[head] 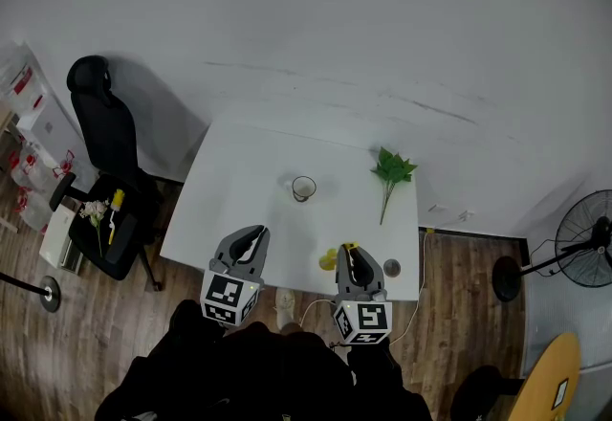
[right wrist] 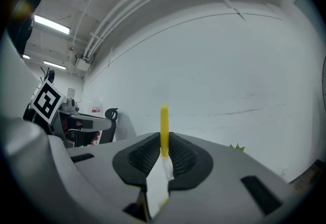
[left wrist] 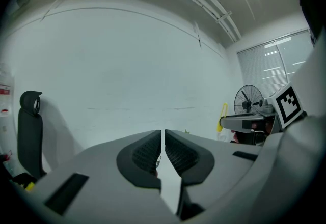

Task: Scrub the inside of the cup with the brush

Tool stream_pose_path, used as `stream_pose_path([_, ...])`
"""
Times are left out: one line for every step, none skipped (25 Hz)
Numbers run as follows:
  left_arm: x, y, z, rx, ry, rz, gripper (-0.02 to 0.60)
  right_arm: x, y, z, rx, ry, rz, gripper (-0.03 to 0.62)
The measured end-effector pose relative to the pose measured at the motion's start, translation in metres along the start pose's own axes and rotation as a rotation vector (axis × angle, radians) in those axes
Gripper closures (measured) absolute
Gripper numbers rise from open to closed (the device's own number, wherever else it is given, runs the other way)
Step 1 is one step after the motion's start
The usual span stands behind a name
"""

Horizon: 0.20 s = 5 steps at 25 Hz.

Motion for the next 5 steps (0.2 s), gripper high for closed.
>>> stream_pose_path([-0.0001, 0.0005, 0.0002, 0.000, 0.000, 0.000, 0.541, -0.0002, 0.0000, -0.0002, 0.000, 0.001, -0.001, 0.530])
stream_pose_path([-0.0001, 0.0008, -0.0001, 0.001, -0.001, 0.000, 0.541, -0.0002, 0.0000, -0.0007, 0.000, 0.001, -0.002, 0.530])
stream_pose_path([0.0002, 0.0011, -0.0006, 0.001, -0.001, 0.000, 0.541, -0.0001, 0.0002, -0.0014, -0.001, 0.002, -0.003, 0.530])
stream_pose_path([0.0005, 0.0014, -0.0014, 0.001, -0.001, -0.001, 0.541, 0.0002, 0.0005, -0.0021, -0.002, 0.002, -0.004, 0.530])
stream_pose_path([0.0009, 0.0017, -0.0022, 0.001, -0.001, -0.001, 0.541, 0.0004, 0.0009, -0.0029, -0.003, 0.002, -0.005, 0.530])
Point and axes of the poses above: the fingertips, and each gripper's own axes: x forward along the fingers, y to its right, z out of its underside, the point moved 1 cm from there along -x, backward along the fingers, and after that the axes turned 1 degree about -z, right-handed, at the moved point
